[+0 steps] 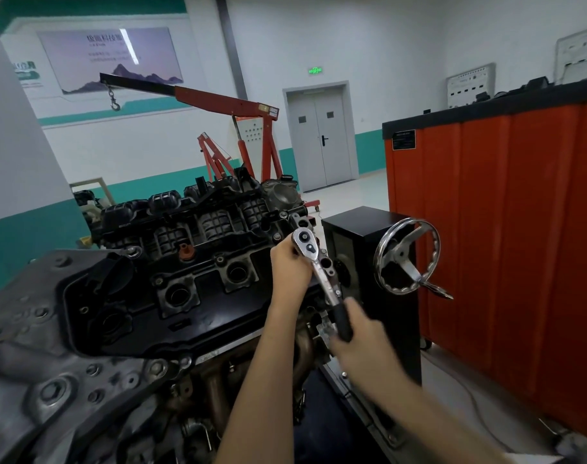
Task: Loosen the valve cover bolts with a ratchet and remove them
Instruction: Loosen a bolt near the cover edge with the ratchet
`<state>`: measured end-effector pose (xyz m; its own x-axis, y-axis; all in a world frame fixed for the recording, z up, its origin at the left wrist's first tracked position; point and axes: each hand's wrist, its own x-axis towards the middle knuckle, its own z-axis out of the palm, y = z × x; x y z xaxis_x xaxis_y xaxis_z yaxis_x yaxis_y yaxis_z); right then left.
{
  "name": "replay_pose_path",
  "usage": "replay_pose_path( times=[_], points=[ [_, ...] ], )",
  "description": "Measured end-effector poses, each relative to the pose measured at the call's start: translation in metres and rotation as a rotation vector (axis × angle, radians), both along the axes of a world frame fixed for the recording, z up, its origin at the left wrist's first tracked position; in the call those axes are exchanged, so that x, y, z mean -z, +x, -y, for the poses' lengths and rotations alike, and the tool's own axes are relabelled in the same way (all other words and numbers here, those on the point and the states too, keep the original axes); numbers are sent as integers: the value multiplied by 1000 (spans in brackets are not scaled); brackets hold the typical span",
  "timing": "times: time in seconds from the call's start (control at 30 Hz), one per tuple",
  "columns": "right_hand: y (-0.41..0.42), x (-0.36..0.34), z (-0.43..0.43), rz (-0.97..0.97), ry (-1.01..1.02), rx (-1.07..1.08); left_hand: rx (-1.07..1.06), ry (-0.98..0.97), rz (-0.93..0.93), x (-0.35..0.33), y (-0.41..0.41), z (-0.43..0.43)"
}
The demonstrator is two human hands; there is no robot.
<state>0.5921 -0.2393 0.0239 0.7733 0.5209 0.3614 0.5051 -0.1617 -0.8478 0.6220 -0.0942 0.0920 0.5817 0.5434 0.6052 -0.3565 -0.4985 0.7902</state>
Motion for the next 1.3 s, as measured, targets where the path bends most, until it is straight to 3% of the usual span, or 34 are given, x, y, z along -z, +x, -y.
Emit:
replay_pose_path(
  times=[0.1,0.2,0.37,0.43,0.5,0.57,0.73,0.83,0.9,1.03,1.17,1.23,1.3],
  points=[
    [-25,7,-35,-110,116,17,25,-25,28,0,2,-1],
    [-10,1,-21,-77,31,-21,40,42,-33,-2,-5,-9],
    [68,-49,38,303,-379,-107,76,247,-69,-16,-10,-15],
    [92,-74,45,493,-521,-62,102,238,-79,-18,-12,-14],
    [98,-78,45,578,-541,-24,118,191,-78,-14,-15,-12],
    [87,-60,40,486,-448,-3,112,127,-40,-10,-15,-8],
    [-6,4,-13,-8,71,-3,103,6,46,-5,-11,4],
    [-30,12,-48,-92,166,8,117,25,57,-5,-11,0],
    [-20,9,-40,-96,105,-7,120,39,29,-7,-12,-2],
    [47,-21,24,167,-235,-86,90,111,-54,-11,-11,-7],
    [107,-81,48,688,-631,41,92,165,-76,-16,-14,-6],
    [104,-80,45,713,-603,72,86,131,-47,-13,-16,-6],
    [82,-53,39,514,-449,47,66,93,-25,-9,-14,-4]
  ],
)
